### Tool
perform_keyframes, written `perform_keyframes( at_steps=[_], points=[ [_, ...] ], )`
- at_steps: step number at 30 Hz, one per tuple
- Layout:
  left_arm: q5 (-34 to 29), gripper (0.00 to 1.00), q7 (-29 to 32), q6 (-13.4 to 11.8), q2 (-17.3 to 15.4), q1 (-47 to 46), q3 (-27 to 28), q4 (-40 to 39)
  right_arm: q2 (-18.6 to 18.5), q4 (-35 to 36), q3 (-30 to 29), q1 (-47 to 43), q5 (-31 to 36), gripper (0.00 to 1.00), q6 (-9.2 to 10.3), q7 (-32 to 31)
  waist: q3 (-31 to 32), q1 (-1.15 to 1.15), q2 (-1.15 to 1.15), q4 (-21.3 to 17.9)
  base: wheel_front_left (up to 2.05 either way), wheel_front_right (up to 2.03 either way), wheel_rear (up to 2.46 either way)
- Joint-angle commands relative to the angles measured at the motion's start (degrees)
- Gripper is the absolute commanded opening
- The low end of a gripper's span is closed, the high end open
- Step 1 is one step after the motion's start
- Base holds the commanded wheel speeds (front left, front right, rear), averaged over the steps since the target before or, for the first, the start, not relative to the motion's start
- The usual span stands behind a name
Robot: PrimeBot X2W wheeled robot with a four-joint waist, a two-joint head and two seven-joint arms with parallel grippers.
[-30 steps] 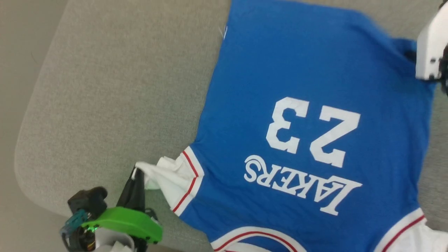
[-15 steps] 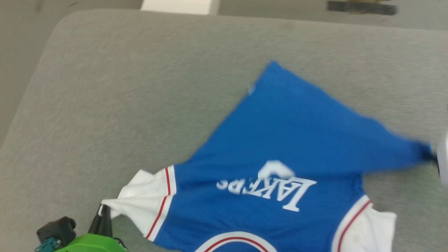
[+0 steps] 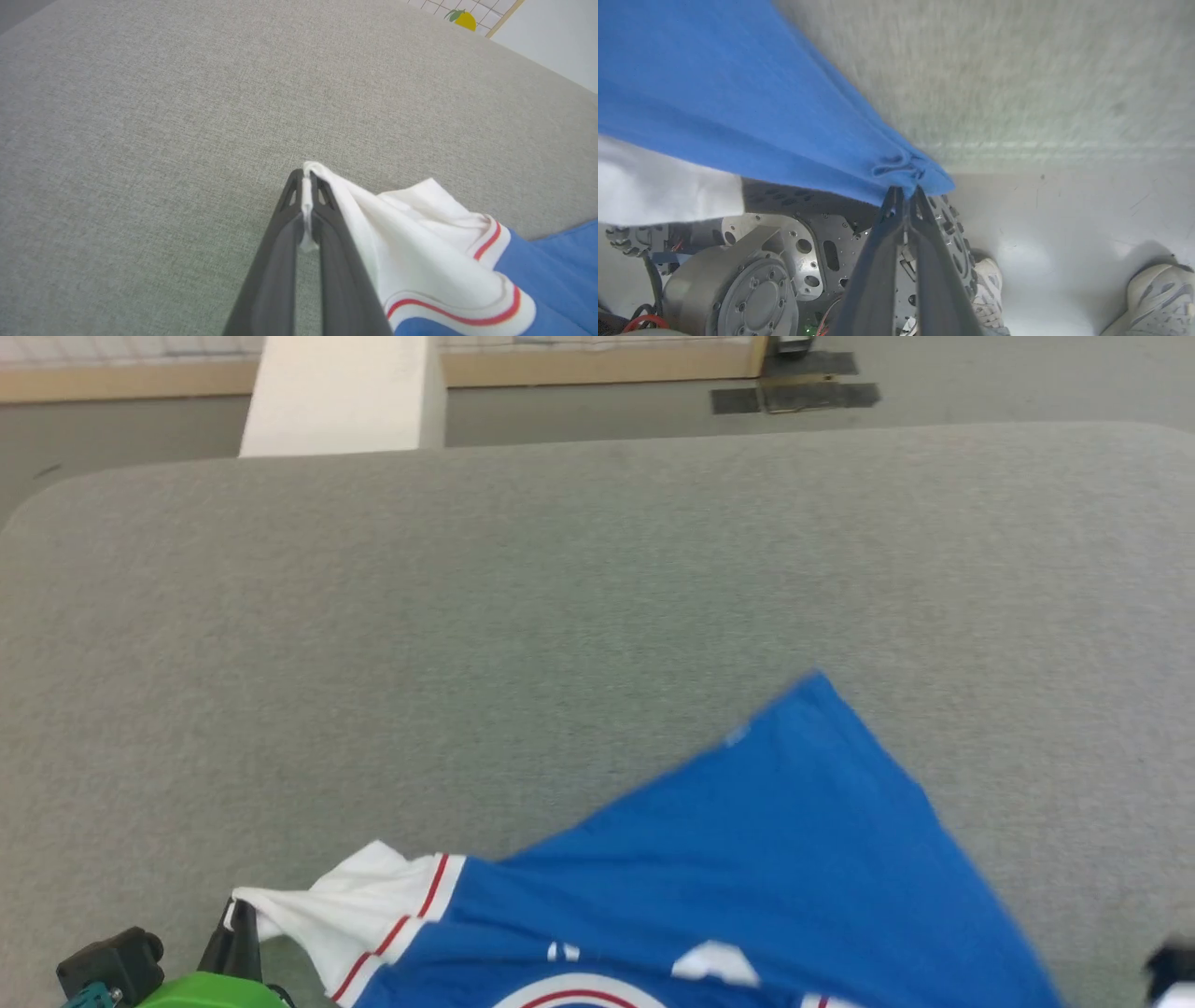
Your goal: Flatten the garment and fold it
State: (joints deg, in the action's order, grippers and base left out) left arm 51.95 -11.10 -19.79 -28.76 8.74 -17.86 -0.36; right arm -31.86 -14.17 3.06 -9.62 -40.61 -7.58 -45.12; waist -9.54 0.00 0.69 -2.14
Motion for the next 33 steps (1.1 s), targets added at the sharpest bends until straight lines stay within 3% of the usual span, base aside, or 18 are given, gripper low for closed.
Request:
perform_keyframes(
  at_steps=[1,2,3,13,18,24,33],
  points=[
    [0.06,0.00,0.08,-0.05,-0.56,0.52,0.25,0.36,1.88,-0.69,0.09,-2.45,0.73,0.00,0.09,0.28,0.69,0.00,-0.69,-0.95,0.00,0.00,0.00],
    [0.06,0.00,0.10,-0.05,-0.64,0.51,0.28,0.49,2.97,-0.49,-0.15,-3.19,0.71,0.39,0.09,0.87,0.61,0.00,-0.69,-1.03,0.00,0.00,0.00],
    [0.09,0.00,0.09,-0.02,-0.71,0.47,0.34,0.61,4.33,-0.10,-0.97,-3.63,0.67,1.00,0.09,2.48,0.50,0.00,-0.69,-1.12,0.00,0.00,0.00],
    [-0.18,0.00,0.10,0.42,-1.09,-0.89,0.18,0.21,11.05,4.00,-9.53,4.18,9.26,1.00,0.09,25.48,-0.91,0.00,-0.69,-1.49,0.00,0.00,0.00],
    [-0.86,0.00,0.03,0.61,-1.10,-2.59,-0.22,-0.97,12.67,4.49,-8.32,12.64,11.68,1.00,0.09,31.58,-2.74,0.00,-0.69,-0.65,0.00,0.00,0.00],
    [-2.06,0.00,-0.19,0.97,-0.44,-5.87,-1.18,-2.31,10.69,3.23,1.47,23.21,11.68,1.00,0.09,26.02,-5.57,0.00,-0.69,1.57,0.00,0.00,0.00],
    [-3.62,0.00,-0.68,1.69,1.75,-9.69,-3.48,-2.26,5.56,1.40,15.35,35.29,6.87,1.00,0.09,5.87,-8.88,0.00,-0.69,4.42,0.00,0.00,0.00]
  ],
)
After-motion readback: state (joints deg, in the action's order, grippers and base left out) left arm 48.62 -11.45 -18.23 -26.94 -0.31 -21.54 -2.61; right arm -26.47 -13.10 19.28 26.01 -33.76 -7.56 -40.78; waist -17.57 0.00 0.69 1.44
